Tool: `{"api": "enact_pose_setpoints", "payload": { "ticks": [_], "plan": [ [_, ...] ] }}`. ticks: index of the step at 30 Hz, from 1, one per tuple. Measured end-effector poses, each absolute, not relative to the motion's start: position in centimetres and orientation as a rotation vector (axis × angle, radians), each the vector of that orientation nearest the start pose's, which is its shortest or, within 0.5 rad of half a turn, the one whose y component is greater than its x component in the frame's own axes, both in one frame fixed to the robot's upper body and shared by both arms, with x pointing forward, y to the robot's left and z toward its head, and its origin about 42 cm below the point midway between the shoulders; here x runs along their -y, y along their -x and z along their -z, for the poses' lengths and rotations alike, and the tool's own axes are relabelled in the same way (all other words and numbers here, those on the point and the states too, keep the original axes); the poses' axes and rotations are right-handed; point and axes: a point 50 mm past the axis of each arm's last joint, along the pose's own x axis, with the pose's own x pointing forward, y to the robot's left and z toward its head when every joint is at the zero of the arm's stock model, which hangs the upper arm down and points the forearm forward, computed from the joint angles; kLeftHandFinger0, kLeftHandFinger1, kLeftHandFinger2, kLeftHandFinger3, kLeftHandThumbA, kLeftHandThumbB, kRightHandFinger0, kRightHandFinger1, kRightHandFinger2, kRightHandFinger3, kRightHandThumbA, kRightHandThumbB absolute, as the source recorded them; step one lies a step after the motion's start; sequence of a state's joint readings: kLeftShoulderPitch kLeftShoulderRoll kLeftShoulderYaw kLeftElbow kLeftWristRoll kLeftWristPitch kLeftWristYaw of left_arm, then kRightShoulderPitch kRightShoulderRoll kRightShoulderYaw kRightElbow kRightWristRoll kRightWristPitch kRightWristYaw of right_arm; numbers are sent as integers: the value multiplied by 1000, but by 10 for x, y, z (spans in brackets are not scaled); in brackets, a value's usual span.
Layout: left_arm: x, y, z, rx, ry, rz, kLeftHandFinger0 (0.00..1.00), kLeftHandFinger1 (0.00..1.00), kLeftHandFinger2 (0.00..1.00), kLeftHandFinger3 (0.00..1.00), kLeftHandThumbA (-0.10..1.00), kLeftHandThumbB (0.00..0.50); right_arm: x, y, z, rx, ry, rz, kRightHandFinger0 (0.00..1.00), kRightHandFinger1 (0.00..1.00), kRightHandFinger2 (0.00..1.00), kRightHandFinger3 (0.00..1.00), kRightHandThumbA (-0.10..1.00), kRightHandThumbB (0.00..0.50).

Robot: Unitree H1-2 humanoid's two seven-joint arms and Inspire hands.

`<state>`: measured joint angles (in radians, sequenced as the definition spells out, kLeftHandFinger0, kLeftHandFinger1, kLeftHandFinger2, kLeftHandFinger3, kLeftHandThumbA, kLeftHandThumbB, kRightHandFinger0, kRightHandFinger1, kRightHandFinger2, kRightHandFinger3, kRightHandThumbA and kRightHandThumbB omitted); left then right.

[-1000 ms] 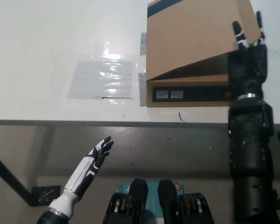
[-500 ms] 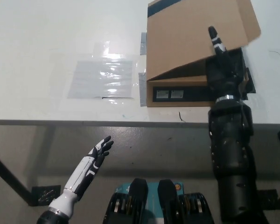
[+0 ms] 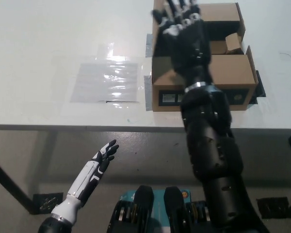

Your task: A small storage box is placed at the center of the table and the robot uses its right hand to slide under its lid and push it upwards to open it

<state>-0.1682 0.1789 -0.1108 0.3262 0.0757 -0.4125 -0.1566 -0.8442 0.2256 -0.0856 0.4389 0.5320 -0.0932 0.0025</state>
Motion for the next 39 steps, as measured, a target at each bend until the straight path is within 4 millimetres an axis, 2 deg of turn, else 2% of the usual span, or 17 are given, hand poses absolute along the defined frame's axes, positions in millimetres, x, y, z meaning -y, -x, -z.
{"api": "enact_pose_setpoints", "payload": {
  "ticks": [2,5,8,9,11,15,16,20,24,26,30,32,35,36,39],
  "plan": [
    [-229,-329,-82,224,-274,325,1000,1000,1000,1000,1000,500,40,-479,-307,345,-677,-348,1000,1000,1000,1000,1000,321],
    [-227,-329,-82,225,-275,334,1000,1000,1000,1000,1000,500,23,-480,-296,305,-576,-379,1000,1000,1000,1000,1000,361],
    [-226,-330,-83,228,-276,342,1000,1000,1000,1000,1000,500,15,-482,-280,258,-488,-393,1000,1000,1000,1000,1000,332],
    [-226,-331,-84,229,-277,345,1000,1000,1000,1000,1000,500,13,-483,-274,241,-462,-396,1000,1000,1000,1000,1000,323],
    [-225,-332,-85,233,-278,350,1000,1000,1000,1000,1000,500,11,-486,-257,198,-410,-392,1000,1000,1000,1000,1000,372],
    [-222,-336,-88,244,-281,361,1000,1000,1000,1000,1000,500,12,-495,-235,141,-315,-384,1000,1000,1000,1000,1000,371],
    [-222,-337,-89,246,-282,363,1000,1000,1000,1000,1000,500,12,-498,-234,139,-293,-385,1000,1000,1000,1000,1000,335],
    [-221,-338,-90,249,-283,369,1000,1000,1000,1000,1000,500,11,-508,-231,124,-193,-396,1000,1000,1000,1000,1000,327],
    [-220,-338,-90,249,-285,372,1000,1000,1000,1000,1000,500,8,-513,-232,134,-103,-421,1000,1000,1000,1000,1000,333],
    [-220,-338,-90,250,-285,374,1000,1000,1000,1000,1000,500,7,-513,-233,147,-74,-431,1000,1000,1000,1000,1000,358],
    [-219,-341,-93,256,-287,376,1000,1000,1000,1000,1000,500,8,-514,-240,181,-31,-446,1000,1000,1000,1000,1000,344],
    [-218,-342,-94,259,-287,377,1000,1000,1000,1000,1000,500,8,-514,-243,193,-22,-450,1000,1000,1000,1000,1000,355],
    [-218,-343,-93,255,-288,378,1000,1000,1000,1000,1000,500,6,-514,-262,252,-15,-464,1000,1000,1000,1000,1000,347],
    [-218,-343,-92,254,-288,379,1000,1000,1000,1000,1000,500,5,-513,-268,273,-13,-468,1000,1000,1000,1000,1000,363],
    [-218,-344,-90,245,-290,381,1000,1000,1000,1000,1000,500,0,-509,-297,358,-15,-484,1000,1000,1000,1000,1000,362]
  ]
}}
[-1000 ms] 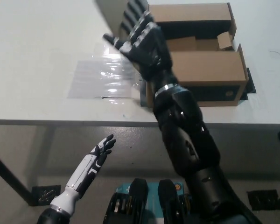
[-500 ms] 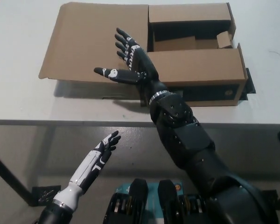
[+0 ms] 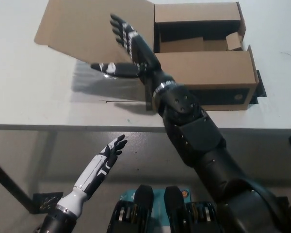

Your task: A small storage box is placed at the center of the table and the robot uses its right hand to slide under its lid and push it upwards to open it

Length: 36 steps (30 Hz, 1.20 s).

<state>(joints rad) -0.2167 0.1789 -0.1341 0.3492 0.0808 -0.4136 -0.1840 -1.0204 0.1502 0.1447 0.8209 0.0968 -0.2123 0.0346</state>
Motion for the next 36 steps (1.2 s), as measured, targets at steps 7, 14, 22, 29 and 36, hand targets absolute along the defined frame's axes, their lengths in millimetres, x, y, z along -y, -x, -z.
{"api": "enact_pose_setpoints", "payload": {
  "ticks": [7,14,22,29,36],
  "plan": [
    [-218,-343,-89,240,-291,388,1000,1000,1000,1000,1000,500,-5,-492,-361,515,-38,-519,1000,1000,1000,1000,1000,382],
    [-218,-343,-88,237,-292,388,1000,1000,1000,1000,1000,500,25,-469,-422,688,-114,-492,1000,1000,1000,1000,1000,368],
    [-218,-343,-87,230,-291,388,1000,1000,1000,1000,1000,500,99,-441,-465,869,-124,-388,1000,1000,1000,1000,1000,361],
    [-220,-341,-80,205,-290,386,1000,1000,1000,1000,1000,500,172,-406,-456,956,-69,-272,1000,1000,1000,1000,1000,398],
    [-223,-332,-70,174,-285,382,1000,1000,1000,1000,1000,500,260,-340,-412,974,48,-124,1000,1000,1000,1000,1000,416]
  ]
}}
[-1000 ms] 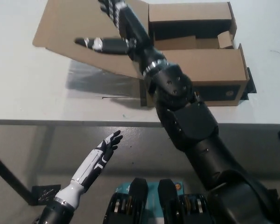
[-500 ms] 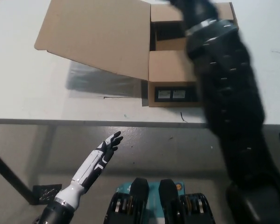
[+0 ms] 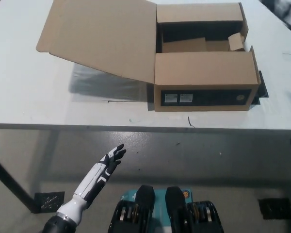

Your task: A small storage box is placed at the center of the table and the robot uses its right hand to slide under its lid and push it upwards to open it

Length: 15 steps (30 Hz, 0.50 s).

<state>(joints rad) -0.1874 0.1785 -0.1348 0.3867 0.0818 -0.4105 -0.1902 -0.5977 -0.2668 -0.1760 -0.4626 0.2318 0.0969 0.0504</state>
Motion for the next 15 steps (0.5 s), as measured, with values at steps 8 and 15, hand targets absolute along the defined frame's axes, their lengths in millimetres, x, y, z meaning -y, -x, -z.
{"api": "enact_pose_setpoints", "payload": {
  "ticks": [8,15],
  "plan": [
    [-226,-324,-64,158,-280,374,1000,1000,1000,1000,1000,500,294,-235,-351,926,123,-95,1000,1000,1000,1000,1000,431],
    [-229,-321,-65,167,-278,362,1000,1000,1000,1000,1000,500,279,-184,-288,757,26,-131,1000,1000,1000,1000,1000,360]
  ]
}}
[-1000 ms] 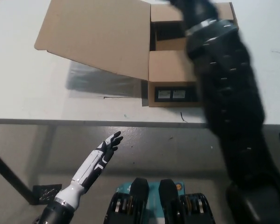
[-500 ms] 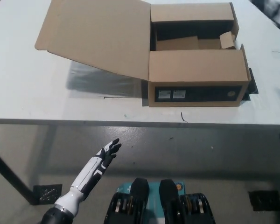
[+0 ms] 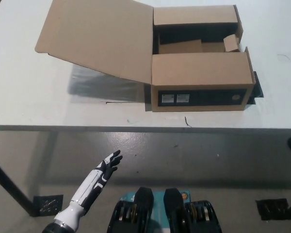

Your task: A small storage box is placed at the center of the table and the robot uses its right hand to slide under its lid and push it upwards to open it

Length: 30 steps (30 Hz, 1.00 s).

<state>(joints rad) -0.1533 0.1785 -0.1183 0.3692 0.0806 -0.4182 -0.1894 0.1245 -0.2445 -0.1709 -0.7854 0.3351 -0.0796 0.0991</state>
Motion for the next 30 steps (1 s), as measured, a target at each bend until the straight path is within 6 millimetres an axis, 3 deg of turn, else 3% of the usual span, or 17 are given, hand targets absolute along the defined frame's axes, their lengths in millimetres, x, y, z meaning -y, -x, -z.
{"api": "enact_pose_setpoints", "payload": {
  "ticks": [2,4,7,8,10,13,17,21,26,30],
  "plan": [
    [-229,-320,-66,172,-277,359,1000,1000,1000,1000,1000,500,275,-178,-268,698,-13,-124,1000,1000,1000,1000,1000,322],
    [-230,-319,-68,178,-275,356,1000,1000,1000,1000,1000,500,276,-178,-249,639,-29,-106,1000,1000,1000,1000,1000,370],
    [-231,-315,-69,190,-269,349,1000,1000,1000,1000,1000,500,277,-182,-217,543,-48,-69,1000,1000,1000,1000,1000,337],
    [-232,-313,-68,189,-267,348,1000,1000,1000,1000,1000,500,275,-184,-209,520,-55,-63,1000,1000,1000,1000,1000,302],
    [-233,-309,-66,183,-265,346,1000,1000,1000,1000,1000,500,272,-187,-194,477,-73,-61,1000,1000,1000,1000,1000,301],
    [-235,-304,-62,171,-262,341,1000,1000,1000,1000,1000,500,261,-191,-167,393,-118,-77,1000,1000,1000,1000,1000,352],
    [-236,-299,-59,162,-258,334,1000,1000,1000,1000,1000,500,247,-194,-145,326,-154,-83,1000,1000,1000,1000,1000,378],
    [-237,-298,-59,161,-258,333,1000,1000,1000,1000,1000,500,244,-197,-117,245,-154,-83,1000,1000,1000,1000,1000,355],
    [-237,-298,-58,159,-258,331,1000,1000,1000,1000,1000,500,243,-203,-91,175,-137,-81,1000,1000,1000,1000,1000,258],
    [-238,-298,-58,157,-258,325,1000,1000,1000,1000,1000,500,242,-211,-80,155,-120,-90,1000,1000,1000,1000,1000,244]
  ]
}}
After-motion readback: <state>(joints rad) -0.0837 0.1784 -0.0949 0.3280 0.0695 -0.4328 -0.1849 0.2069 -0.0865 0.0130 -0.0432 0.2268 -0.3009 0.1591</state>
